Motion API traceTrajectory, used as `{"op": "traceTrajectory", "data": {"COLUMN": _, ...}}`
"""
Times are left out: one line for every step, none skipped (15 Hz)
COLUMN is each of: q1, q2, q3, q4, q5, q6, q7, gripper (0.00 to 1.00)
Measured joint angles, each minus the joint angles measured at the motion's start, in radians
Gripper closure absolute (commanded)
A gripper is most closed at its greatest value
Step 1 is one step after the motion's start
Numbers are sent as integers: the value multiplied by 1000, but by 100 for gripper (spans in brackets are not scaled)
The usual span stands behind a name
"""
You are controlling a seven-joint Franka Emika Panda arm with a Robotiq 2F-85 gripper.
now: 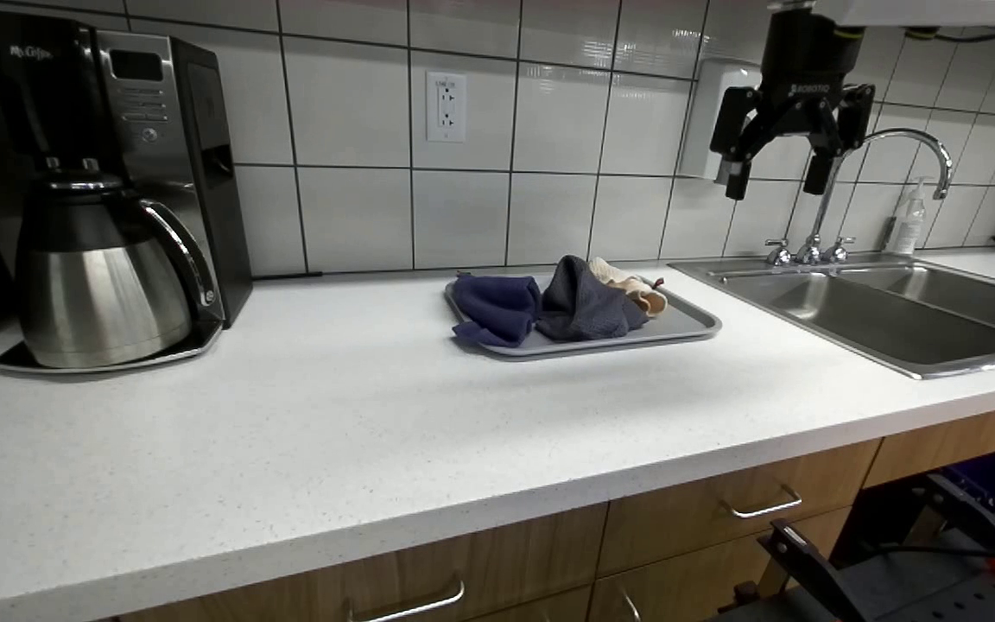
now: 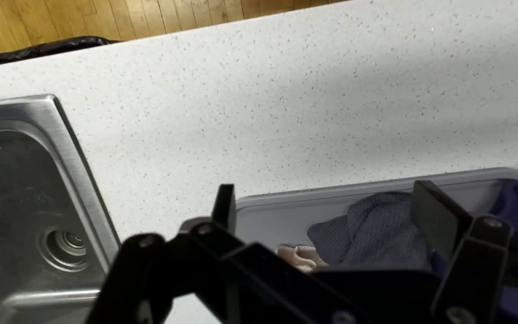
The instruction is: Remove the towels from the tray
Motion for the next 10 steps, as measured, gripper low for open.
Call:
{"op": "traceTrajectory", "data": {"q1": -3, "q2": 13, "q3": -2, "q4": -5, "q5": 0, "q6": 34, "q7": 2, "gripper": 0}}
{"op": "traceTrajectory", "data": {"q1": -5, "q2": 28, "q3": -3, "q4": -10, "q5": 0, "q6": 66, "q7": 4, "gripper": 0}}
{"op": "traceTrajectory", "data": {"q1": -7, "q2": 45, "q3": -4, "q4": -13, "q5": 0, "q6": 98, "q7": 6, "gripper": 0}}
{"op": "traceTrajectory", "data": {"q1": -7, "q2": 65, "q3": -4, "q4": -14, "q5": 0, "q6": 129, "q7": 8, "gripper": 0}}
{"op": "traceTrajectory", "data": {"q1": -7, "q2": 86, "q3": -4, "q4": -14, "q5": 1, "q6": 159, "q7": 9, "gripper": 0}}
{"op": "traceTrajectory", "data": {"q1": -7, "q2": 107, "q3": -4, "q4": -14, "q5": 1, "q6": 188, "q7": 9, "gripper": 0}}
{"op": "traceTrajectory", "data": {"q1": -7, "q2": 129, "q3": -4, "q4": -14, "q5": 1, "q6": 216, "q7": 10, "gripper": 0}}
{"op": "traceTrajectory", "data": {"q1": -7, "q2": 152, "q3": -4, "q4": -13, "q5": 1, "q6": 244, "q7": 11, "gripper": 0}}
{"op": "traceTrajectory", "data": {"q1": -7, "q2": 175, "q3": -4, "q4": -11, "q5": 1, "q6": 270, "q7": 12, "gripper": 0}}
{"op": "traceTrajectory", "data": {"q1": -7, "q2": 198, "q3": -4, "q4": -7, "q5": 1, "q6": 293, "q7": 13, "gripper": 0}}
